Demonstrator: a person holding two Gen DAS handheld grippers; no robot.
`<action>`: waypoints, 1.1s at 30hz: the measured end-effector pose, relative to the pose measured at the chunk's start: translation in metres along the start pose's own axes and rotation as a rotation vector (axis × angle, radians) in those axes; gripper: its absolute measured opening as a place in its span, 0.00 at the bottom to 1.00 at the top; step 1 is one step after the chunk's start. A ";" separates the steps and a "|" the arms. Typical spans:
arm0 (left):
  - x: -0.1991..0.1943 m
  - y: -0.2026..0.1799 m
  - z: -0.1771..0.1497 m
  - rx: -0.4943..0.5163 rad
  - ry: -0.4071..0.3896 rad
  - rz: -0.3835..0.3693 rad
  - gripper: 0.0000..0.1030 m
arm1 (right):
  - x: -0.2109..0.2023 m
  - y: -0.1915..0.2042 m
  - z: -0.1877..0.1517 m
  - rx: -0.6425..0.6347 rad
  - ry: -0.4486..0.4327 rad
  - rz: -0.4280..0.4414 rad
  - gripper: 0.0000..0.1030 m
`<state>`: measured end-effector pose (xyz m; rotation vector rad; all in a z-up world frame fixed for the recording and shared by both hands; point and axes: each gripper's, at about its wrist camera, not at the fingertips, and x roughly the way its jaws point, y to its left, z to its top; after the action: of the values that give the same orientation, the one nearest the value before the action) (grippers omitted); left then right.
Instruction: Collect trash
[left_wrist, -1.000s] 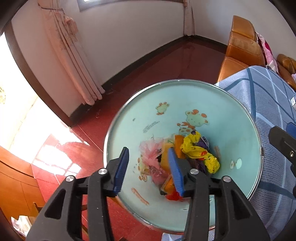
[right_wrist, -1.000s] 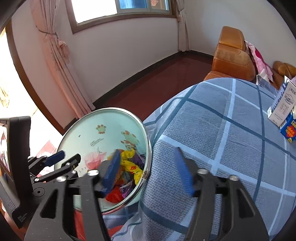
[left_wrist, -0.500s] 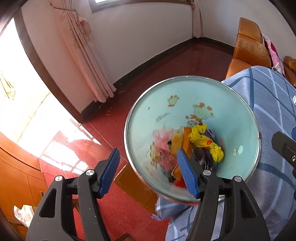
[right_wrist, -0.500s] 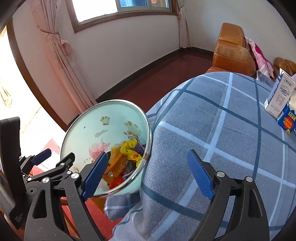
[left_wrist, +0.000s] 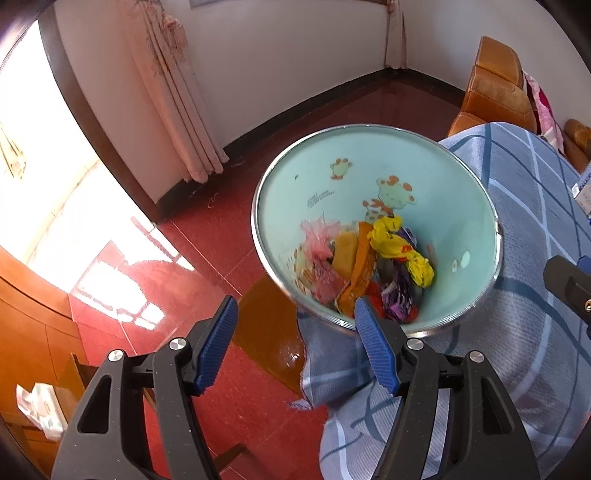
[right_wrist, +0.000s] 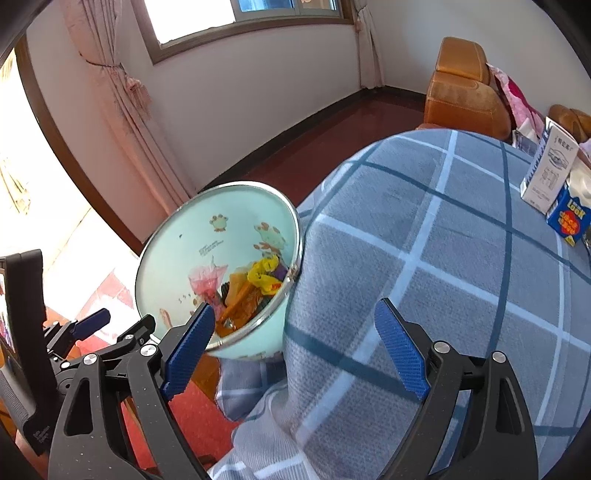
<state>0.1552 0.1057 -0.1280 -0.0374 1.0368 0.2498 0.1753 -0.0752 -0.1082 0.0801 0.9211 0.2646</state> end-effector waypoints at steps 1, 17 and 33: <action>-0.001 0.000 -0.003 -0.001 -0.001 -0.001 0.64 | -0.001 -0.001 -0.002 0.001 0.001 0.001 0.84; -0.049 -0.008 -0.072 -0.008 -0.039 -0.046 0.71 | -0.047 -0.019 -0.058 0.039 -0.007 -0.020 0.84; -0.183 0.009 -0.067 -0.025 -0.537 0.063 0.89 | -0.166 0.010 -0.065 -0.010 -0.438 -0.021 0.86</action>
<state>0.0083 0.0707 -0.0051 0.0389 0.5008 0.3088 0.0262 -0.1112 -0.0164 0.1141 0.4853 0.2197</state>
